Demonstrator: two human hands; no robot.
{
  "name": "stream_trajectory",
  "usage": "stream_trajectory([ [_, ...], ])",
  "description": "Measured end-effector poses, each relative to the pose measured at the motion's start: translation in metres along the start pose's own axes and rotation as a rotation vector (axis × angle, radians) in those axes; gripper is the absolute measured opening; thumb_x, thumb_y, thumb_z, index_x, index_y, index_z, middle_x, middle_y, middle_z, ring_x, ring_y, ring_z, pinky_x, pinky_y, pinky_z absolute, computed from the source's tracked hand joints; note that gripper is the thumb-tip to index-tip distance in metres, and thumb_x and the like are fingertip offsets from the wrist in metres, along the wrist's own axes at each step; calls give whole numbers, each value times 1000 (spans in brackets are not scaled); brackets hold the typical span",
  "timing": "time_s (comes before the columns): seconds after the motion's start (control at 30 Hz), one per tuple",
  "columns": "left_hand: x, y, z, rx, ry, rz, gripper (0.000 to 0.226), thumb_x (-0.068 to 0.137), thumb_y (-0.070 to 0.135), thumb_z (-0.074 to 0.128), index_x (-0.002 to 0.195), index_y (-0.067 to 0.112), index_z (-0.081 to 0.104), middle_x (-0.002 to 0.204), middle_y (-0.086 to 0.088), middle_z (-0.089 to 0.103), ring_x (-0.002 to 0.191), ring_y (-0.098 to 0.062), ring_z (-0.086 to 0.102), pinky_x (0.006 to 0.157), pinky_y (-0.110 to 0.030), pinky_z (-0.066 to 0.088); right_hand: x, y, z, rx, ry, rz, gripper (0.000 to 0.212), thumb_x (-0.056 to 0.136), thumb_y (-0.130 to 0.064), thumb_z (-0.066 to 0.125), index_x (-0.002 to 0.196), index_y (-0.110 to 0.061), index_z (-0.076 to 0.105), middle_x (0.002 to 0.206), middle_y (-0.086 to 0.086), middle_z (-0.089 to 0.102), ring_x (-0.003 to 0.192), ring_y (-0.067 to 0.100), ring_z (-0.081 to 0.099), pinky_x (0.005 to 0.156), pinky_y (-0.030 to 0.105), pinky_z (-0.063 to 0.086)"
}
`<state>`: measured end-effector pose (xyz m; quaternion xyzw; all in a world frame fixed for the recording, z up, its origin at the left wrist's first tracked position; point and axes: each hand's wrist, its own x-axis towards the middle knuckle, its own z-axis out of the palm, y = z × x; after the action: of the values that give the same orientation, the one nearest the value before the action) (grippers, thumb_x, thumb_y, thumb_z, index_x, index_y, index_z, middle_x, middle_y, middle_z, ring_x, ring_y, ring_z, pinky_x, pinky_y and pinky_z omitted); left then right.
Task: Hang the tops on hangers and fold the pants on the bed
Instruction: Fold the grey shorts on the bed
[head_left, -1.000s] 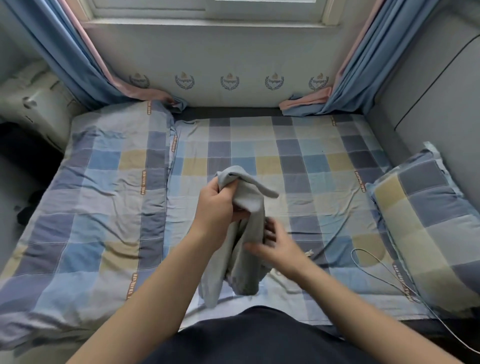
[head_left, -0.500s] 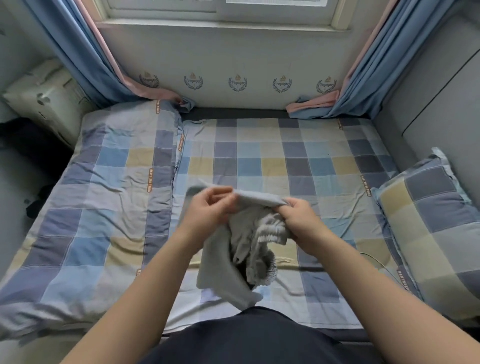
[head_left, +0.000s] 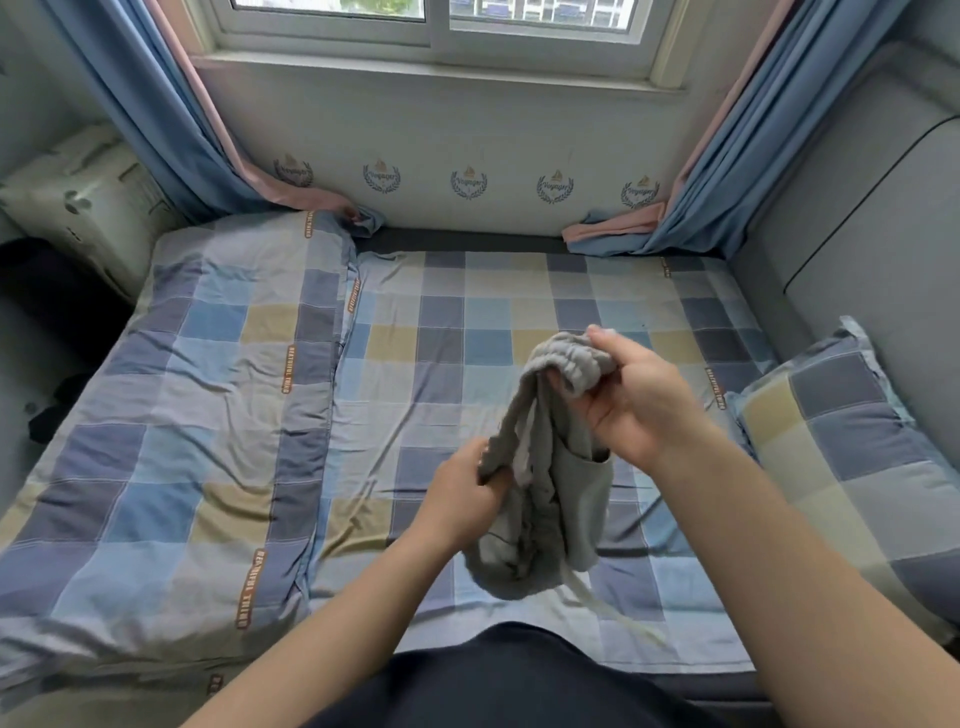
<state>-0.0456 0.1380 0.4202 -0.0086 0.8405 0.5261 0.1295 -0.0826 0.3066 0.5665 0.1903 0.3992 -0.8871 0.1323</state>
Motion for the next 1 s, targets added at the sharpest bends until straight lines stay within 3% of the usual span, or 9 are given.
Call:
stream_trajectory([
  [0.13,1,-8,-15,-21,148,1,17,97,18,58,80,21,60,70,-2,64,68,-24,60,59,-40,44,11,-15,-31,191,163,-76,26,105,-13,46,103,8,61,91,24,72,78,28,73,65,34,63],
  [0.27,0,14,-39,-101,311,126,22,97,18,61,83,35,65,72,7,66,62,-13,59,53,-29,45,23,-7,-72,200,320,-35,22,106,-13,42,109,1,58,99,20,62,84,26,64,64,33,62],
  [0.4,-1,40,-53,-77,270,207,18,93,13,65,85,27,72,75,10,71,72,-12,66,62,-30,49,26,27,-96,-383,498,-47,44,98,-20,62,138,-13,46,134,14,54,112,26,55,91,41,52],
  [0.47,-3,49,-53,-59,227,200,17,91,12,67,86,26,74,76,9,72,75,-13,68,66,-32,52,20,47,-94,-774,355,-187,68,90,-25,74,148,-22,37,151,2,40,132,21,42,108,42,37],
  [0.53,-6,57,-53,-42,214,198,15,88,13,69,83,25,75,74,8,72,73,-13,68,65,-31,53,14,70,-79,-1006,-12,-199,74,84,-29,80,147,-27,40,147,-8,45,134,10,42,112,34,34],
  [0.63,-11,65,-58,7,215,219,10,82,16,68,77,23,71,68,11,69,64,-5,63,59,-19,48,13,105,-52,-1160,-275,-117,47,85,-29,78,127,-26,59,124,-4,66,118,13,60,100,32,50],
  [0.77,-16,66,-78,149,289,223,19,80,6,68,70,21,62,61,5,60,61,-10,55,52,-18,39,23,123,-26,-1322,-203,-284,8,89,-13,55,93,-13,63,87,7,68,83,28,60,70,40,48],
  [0.87,-14,57,-98,256,385,182,18,81,3,62,72,19,59,63,3,60,60,-13,54,52,-23,39,38,118,-29,-1471,-117,-351,22,84,0,50,71,-17,50,71,6,59,71,33,53,58,37,36],
  [1.0,-2,28,-123,369,531,40,12,83,3,59,77,13,58,71,-1,62,69,-23,57,59,-34,42,62,102,-51,-1713,17,-334,23,82,-1,48,86,-22,59,85,5,64,79,31,57,61,34,40],
])
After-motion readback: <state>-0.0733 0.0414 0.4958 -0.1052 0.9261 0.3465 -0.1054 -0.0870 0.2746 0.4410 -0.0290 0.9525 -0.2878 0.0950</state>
